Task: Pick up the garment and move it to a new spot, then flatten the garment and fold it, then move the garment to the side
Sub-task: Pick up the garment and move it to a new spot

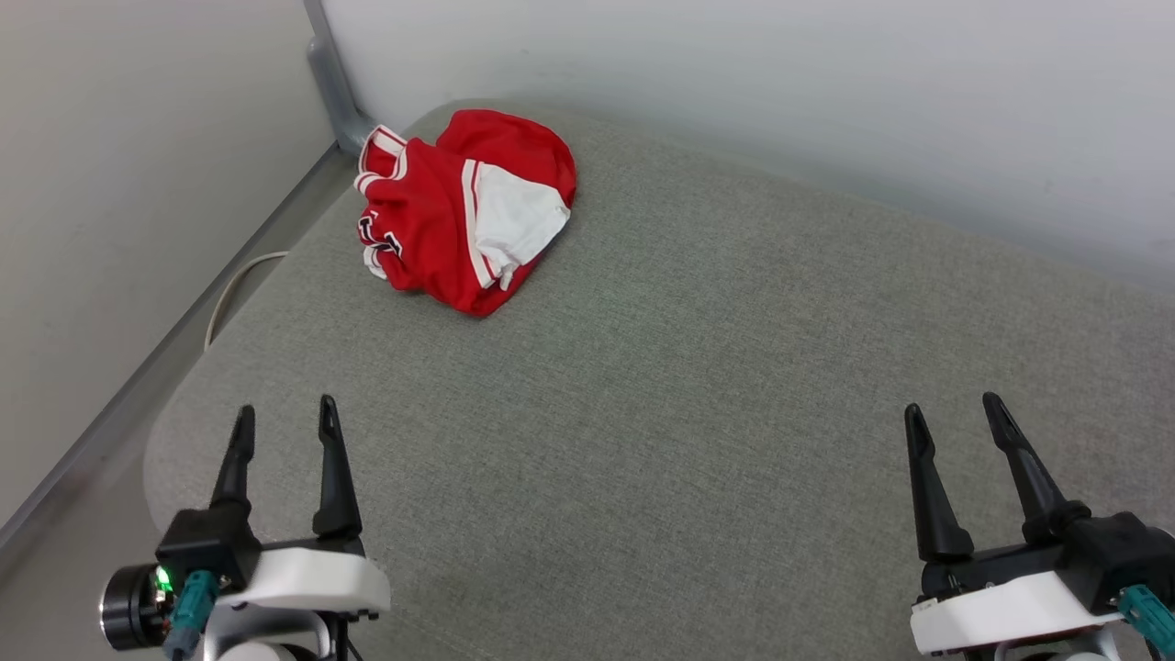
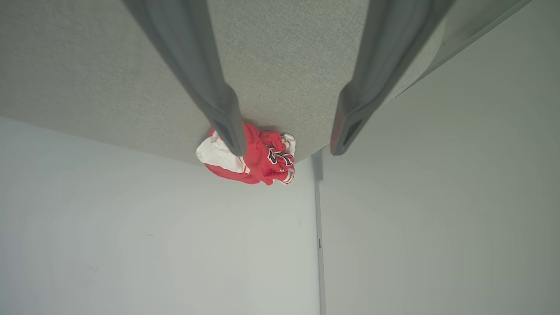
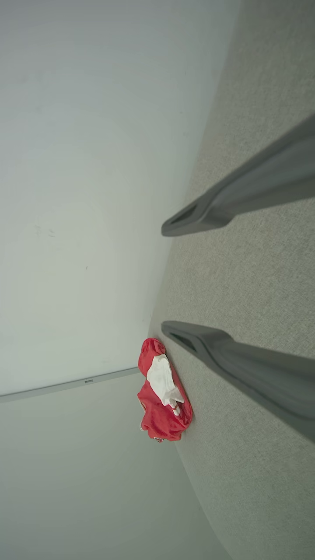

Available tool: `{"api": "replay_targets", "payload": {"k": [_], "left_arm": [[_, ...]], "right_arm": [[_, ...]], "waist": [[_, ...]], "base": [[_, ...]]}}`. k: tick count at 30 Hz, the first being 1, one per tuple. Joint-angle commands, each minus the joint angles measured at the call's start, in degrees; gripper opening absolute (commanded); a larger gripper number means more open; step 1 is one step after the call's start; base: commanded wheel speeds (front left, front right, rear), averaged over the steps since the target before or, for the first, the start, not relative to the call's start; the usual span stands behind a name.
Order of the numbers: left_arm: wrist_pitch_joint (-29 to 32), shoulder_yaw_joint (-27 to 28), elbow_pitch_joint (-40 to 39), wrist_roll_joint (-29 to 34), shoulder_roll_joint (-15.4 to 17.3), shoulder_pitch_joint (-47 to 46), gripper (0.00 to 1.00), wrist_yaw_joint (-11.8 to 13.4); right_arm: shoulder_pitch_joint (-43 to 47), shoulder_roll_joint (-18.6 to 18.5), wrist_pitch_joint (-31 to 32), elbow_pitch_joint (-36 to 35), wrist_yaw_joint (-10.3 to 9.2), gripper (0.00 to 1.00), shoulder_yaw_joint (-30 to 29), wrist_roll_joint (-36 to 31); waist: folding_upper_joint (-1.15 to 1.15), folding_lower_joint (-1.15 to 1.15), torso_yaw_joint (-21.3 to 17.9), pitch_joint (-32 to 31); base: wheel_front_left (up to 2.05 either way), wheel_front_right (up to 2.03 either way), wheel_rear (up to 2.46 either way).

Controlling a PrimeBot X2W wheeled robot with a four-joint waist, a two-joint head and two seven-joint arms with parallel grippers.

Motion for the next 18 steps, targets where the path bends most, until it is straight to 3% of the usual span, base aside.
{"api": "replay_targets", "payload": {"k": [1,11,14,18], "left_arm": [[-0.2,1.0,0.1,-0.4,-0.1,-2.4,1.00,-1.0],[-0.2,9.2,2.7,-2.3,1.8,-16.0,1.00,-7.3],[-0.2,11.1,5.1,-2.4,4.8,-24.8,1.00,-9.7],[-0.2,11.3,8.8,-4.1,7.5,-31.8,1.00,-10.9]], "right_arm": [[-1.2,0.2,-0.1,-0.4,-0.04,1.00,0.3,-0.6],[-4.5,0.2,-0.1,-3.4,-0.04,1.00,0.4,-3.5],[-6.6,0.1,-0.1,-6.2,-0.04,1.00,0.5,-5.4],[-8.6,0.1,-0.1,-8.5,-0.04,1.00,0.7,-6.7]], "waist": [[0.00,0.00,-0.7,0.9],[0.00,0.00,-4.7,7.9],[0.00,0.00,-7.0,13.0],[0.00,0.00,-8.7,17.0]], "base": [[0.00,0.00,0.00],[0.00,0.00,0.00],[0.00,0.00,0.00],[0.00,0.00,0.00]]}}
